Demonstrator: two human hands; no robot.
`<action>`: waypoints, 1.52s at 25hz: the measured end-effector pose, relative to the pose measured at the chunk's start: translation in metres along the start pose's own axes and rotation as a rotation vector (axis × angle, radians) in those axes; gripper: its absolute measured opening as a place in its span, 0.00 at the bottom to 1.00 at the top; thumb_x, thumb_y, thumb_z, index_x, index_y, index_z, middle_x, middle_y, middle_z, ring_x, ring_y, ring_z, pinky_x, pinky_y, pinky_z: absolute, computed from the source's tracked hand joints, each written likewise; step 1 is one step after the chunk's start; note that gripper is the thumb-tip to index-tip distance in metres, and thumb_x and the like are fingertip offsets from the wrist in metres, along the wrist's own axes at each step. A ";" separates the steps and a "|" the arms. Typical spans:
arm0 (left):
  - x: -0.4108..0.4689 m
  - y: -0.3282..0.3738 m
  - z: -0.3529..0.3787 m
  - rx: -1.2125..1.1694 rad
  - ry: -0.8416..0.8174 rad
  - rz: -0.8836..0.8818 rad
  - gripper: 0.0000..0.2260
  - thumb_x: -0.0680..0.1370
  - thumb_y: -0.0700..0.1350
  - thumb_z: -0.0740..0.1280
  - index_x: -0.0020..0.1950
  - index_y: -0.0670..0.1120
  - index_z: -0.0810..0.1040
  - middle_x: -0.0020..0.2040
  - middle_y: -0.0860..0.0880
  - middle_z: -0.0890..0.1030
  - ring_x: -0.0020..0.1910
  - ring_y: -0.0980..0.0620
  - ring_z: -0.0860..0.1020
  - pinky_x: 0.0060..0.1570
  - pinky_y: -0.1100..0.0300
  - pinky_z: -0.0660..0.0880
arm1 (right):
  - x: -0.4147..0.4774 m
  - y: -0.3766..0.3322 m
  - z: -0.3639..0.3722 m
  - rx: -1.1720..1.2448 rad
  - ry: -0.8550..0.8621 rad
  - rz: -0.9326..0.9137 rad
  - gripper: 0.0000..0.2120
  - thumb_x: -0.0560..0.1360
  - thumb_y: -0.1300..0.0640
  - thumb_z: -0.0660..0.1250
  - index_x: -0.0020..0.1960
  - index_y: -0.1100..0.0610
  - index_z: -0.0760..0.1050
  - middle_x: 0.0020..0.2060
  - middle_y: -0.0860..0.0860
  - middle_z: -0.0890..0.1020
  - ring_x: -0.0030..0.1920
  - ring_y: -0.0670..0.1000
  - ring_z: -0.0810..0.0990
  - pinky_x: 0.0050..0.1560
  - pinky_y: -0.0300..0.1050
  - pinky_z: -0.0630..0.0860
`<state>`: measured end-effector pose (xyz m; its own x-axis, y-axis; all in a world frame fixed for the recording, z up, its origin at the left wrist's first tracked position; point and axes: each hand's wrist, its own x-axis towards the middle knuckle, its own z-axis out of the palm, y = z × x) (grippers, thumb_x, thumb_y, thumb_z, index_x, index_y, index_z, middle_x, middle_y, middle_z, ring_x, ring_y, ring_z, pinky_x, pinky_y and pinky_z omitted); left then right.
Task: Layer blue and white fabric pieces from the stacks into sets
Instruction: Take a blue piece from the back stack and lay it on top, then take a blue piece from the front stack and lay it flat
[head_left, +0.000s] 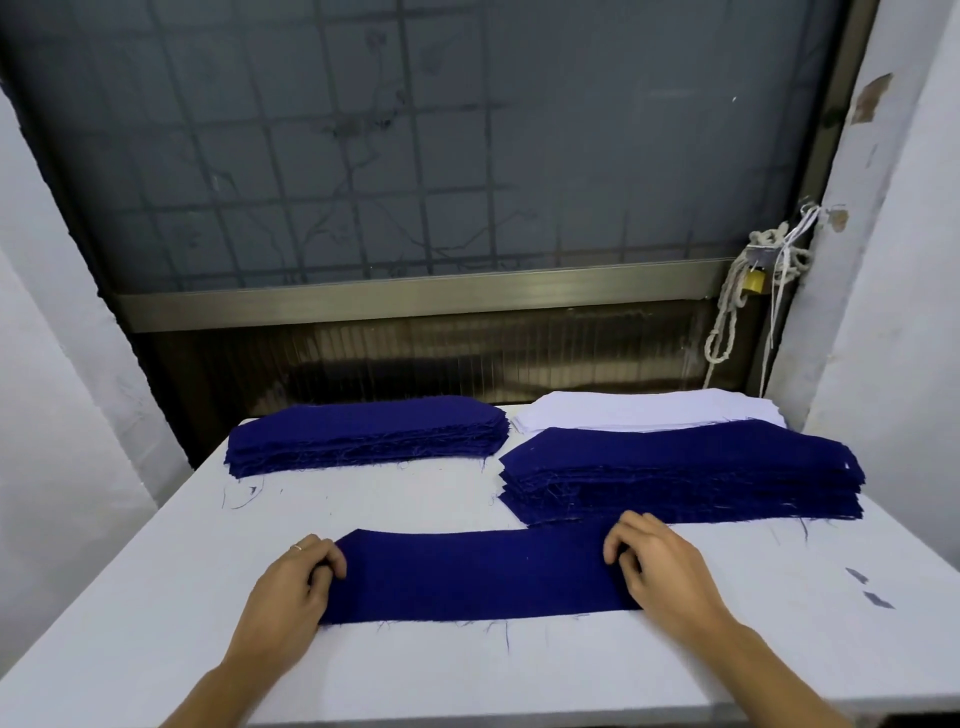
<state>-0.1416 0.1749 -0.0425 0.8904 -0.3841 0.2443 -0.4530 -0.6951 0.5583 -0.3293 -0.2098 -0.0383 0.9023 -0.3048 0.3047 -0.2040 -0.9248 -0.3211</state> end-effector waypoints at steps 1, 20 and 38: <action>0.006 0.007 -0.002 -0.021 0.004 0.016 0.19 0.78 0.30 0.59 0.41 0.53 0.76 0.43 0.55 0.78 0.41 0.55 0.75 0.39 0.62 0.70 | 0.003 0.003 -0.005 0.003 0.026 0.006 0.18 0.75 0.69 0.63 0.41 0.44 0.73 0.40 0.38 0.74 0.43 0.41 0.71 0.35 0.31 0.65; 0.157 0.257 0.094 -0.032 -0.258 0.061 0.16 0.80 0.32 0.57 0.50 0.49 0.80 0.55 0.51 0.78 0.54 0.51 0.78 0.59 0.54 0.78 | 0.119 0.198 -0.133 -0.409 -0.002 0.401 0.14 0.77 0.64 0.59 0.43 0.46 0.73 0.46 0.47 0.78 0.49 0.51 0.77 0.60 0.50 0.67; 0.161 0.231 0.113 0.396 -0.246 0.077 0.13 0.82 0.42 0.62 0.66 0.47 0.71 0.63 0.47 0.73 0.55 0.48 0.77 0.53 0.54 0.80 | 0.110 0.196 -0.095 -0.360 0.172 0.309 0.09 0.82 0.59 0.60 0.53 0.49 0.78 0.56 0.48 0.79 0.55 0.48 0.73 0.60 0.43 0.73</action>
<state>-0.1075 -0.1159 0.0361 0.8380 -0.5432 0.0513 -0.5423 -0.8188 0.1886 -0.3063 -0.4460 0.0172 0.7099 -0.5816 0.3972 -0.5967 -0.7962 -0.0994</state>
